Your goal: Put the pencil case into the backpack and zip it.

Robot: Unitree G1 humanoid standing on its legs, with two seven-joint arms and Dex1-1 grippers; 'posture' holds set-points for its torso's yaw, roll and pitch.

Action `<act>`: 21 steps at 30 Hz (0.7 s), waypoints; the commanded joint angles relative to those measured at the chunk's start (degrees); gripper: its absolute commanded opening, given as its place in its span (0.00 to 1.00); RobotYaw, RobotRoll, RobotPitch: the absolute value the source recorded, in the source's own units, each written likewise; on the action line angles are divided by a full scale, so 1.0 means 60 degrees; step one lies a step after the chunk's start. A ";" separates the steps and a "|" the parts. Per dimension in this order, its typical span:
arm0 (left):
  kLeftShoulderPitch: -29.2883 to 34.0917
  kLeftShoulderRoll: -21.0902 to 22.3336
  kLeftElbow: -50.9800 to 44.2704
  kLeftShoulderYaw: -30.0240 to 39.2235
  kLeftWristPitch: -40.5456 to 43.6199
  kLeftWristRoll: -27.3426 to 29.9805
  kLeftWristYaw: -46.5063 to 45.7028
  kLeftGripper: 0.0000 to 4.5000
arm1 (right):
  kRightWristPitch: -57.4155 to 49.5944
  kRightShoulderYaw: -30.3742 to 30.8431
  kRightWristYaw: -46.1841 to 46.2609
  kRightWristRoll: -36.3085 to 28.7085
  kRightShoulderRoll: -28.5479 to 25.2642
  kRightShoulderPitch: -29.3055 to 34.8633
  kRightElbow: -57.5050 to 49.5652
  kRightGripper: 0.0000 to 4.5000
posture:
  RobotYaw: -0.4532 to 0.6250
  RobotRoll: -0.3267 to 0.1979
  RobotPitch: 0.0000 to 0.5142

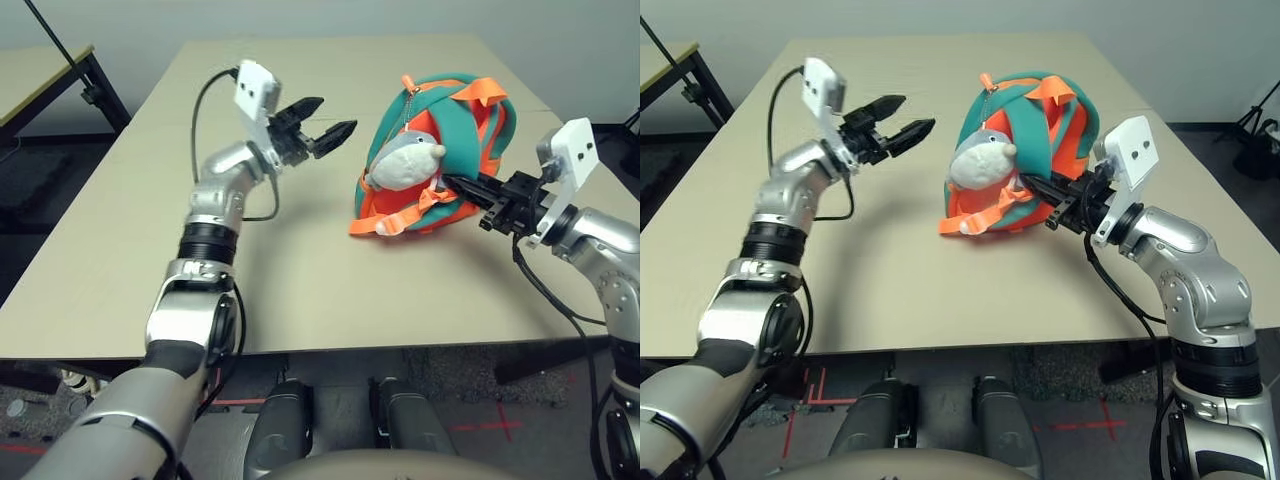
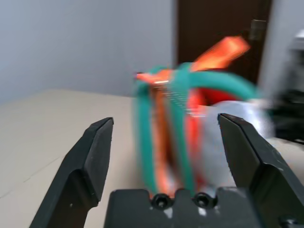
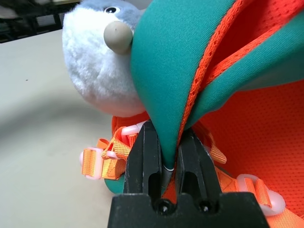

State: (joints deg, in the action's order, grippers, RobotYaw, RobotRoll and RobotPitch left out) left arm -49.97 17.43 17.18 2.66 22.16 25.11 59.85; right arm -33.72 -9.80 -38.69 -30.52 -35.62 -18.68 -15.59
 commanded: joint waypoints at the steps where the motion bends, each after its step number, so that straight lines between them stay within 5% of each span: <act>1: 0.0470 0.0222 -0.1435 -0.0913 0.1354 0.0476 0.0675 1.00 | 0.0167 0.0144 -0.0109 0.0171 -0.0070 -0.0033 0.0074 0.01 | 0.43 0.62 0.11; 21: 0.0338 -0.1034 0.0253 -0.2059 -0.0711 -0.0954 0.0043 1.00 | 0.0060 0.0060 0.0080 0.0108 -0.0018 0.0203 -0.0320 0.01 | 0.40 0.62 0.10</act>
State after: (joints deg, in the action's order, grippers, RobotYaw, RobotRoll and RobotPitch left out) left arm -47.21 11.71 17.25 -8.15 19.27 20.78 60.13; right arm -33.41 -9.53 -38.26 -30.08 -35.32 -17.58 -15.95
